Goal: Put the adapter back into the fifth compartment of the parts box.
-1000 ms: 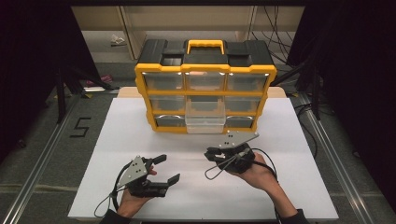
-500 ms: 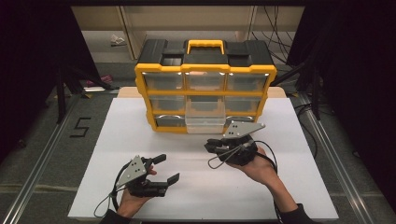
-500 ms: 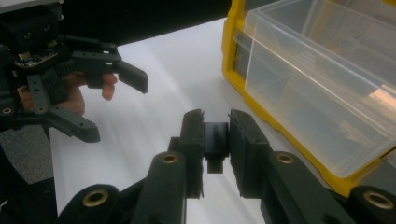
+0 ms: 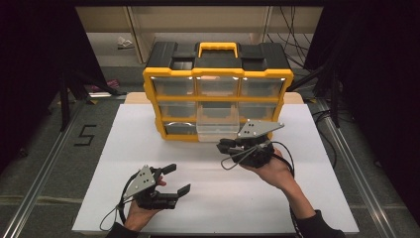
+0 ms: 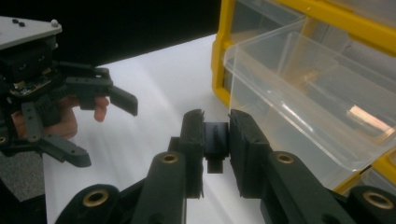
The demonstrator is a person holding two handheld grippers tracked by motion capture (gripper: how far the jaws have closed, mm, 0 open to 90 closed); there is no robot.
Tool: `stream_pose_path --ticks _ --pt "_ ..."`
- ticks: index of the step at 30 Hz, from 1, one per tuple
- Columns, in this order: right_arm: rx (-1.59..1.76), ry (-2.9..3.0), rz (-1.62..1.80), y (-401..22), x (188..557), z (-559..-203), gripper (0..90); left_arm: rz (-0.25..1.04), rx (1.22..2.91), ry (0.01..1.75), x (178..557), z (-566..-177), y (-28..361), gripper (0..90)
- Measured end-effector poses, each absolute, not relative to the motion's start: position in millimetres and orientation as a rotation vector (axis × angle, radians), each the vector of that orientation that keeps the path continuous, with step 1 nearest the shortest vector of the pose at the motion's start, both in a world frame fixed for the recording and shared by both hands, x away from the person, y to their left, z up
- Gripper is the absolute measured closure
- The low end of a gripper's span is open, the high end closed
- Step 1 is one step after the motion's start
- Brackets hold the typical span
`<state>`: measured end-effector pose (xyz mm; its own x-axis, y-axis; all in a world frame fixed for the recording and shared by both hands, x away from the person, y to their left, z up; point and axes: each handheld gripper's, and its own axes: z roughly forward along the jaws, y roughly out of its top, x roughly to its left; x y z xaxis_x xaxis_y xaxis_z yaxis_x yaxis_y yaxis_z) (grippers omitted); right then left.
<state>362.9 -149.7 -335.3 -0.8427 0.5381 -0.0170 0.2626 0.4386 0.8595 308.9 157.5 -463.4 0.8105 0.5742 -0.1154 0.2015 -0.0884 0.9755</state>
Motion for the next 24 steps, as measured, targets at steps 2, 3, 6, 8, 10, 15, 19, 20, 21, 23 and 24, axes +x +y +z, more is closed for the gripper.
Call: stream_pose_path --ticks 2,3,6,8,10,15,19,20,21,23,24 --pt "0.695 2.395 1.373 -150 365 -332 76.3 0.345 1.662 0.617 309 -463 158 17.7" --pt "0.695 2.392 1.374 -150 366 -331 76.3 0.346 1.662 0.618 309 -463 158 17.8" --pt "0.696 2.379 1.376 -150 368 -326 76.3 0.345 1.661 0.617 309 -463 158 17.8" --pt "0.695 2.372 1.373 -150 370 -324 76.2 0.345 1.661 0.617 309 -463 158 17.7" --pt "0.699 2.364 1.368 -149 372 -322 76.3 0.345 1.659 0.617 309 -463 158 17.8" --pt "0.706 2.353 1.372 -148 377 -317 76.3 0.344 1.658 0.618 309 -463 158 17.8" --pt "0.705 2.341 1.37 -146 381 -312 76.3 0.344 1.659 0.617 309 -463 158 17.7" --pt "0.703 2.339 1.369 -146 382 -310 76.3 0.344 1.659 0.616 309 -463 158 17.7" --pt "0.706 2.333 1.372 -145 383 -309 76.3 0.345 1.66 0.616 309 -463 158 17.7" --pt "0.706 2.329 1.369 -145 384 -307 76.3 0.345 1.661 0.617 309 -463 158 17.7" --pt "0.705 2.328 1.365 -145 385 -306 76.3 0.344 1.659 0.617 309 -463 158 17.7"
